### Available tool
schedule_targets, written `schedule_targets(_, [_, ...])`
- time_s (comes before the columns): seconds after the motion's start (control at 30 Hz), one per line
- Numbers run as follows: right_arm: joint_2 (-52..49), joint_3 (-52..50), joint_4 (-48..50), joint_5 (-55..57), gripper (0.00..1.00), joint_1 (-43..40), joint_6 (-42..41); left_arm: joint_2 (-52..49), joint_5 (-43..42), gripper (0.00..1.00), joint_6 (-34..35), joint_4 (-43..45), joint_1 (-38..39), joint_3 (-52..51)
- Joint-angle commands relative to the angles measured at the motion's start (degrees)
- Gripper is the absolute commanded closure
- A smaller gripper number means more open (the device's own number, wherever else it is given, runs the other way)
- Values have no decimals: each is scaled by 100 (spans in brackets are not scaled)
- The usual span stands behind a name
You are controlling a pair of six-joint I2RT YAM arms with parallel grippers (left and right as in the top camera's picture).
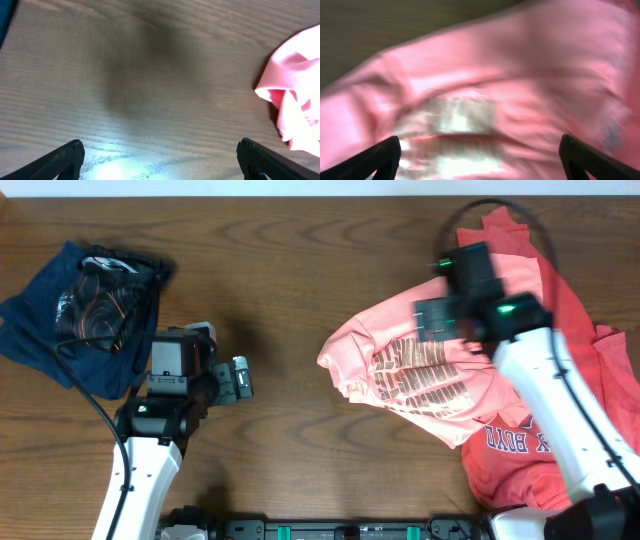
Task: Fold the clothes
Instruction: 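Pull the gold-print coral shirt leftward onto the table center with right gripper, then grasp the shirt's left edge with the left gripper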
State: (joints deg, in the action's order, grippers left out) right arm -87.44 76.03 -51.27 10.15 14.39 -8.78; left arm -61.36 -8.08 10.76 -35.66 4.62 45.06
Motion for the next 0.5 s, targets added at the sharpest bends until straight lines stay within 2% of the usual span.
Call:
schedule_targets(0.0, [24,13,-385,400,1,-813,-660,0,-302,2,96,136,24,116])
schedule_targets(0.07, [-48,0,-798,282,1,-1414,-879,-2,-758,2,96,369,24,114])
schedule_targets(0.27, [-63,-9,-1379,-144,1,-2540,-992,-212,-1121,2,94,1038,118,114])
schedule_targets(0.47, [-63,-9,-1746,-186,1,-3165,-981,-1086,-1523,2,96,1812,745,114])
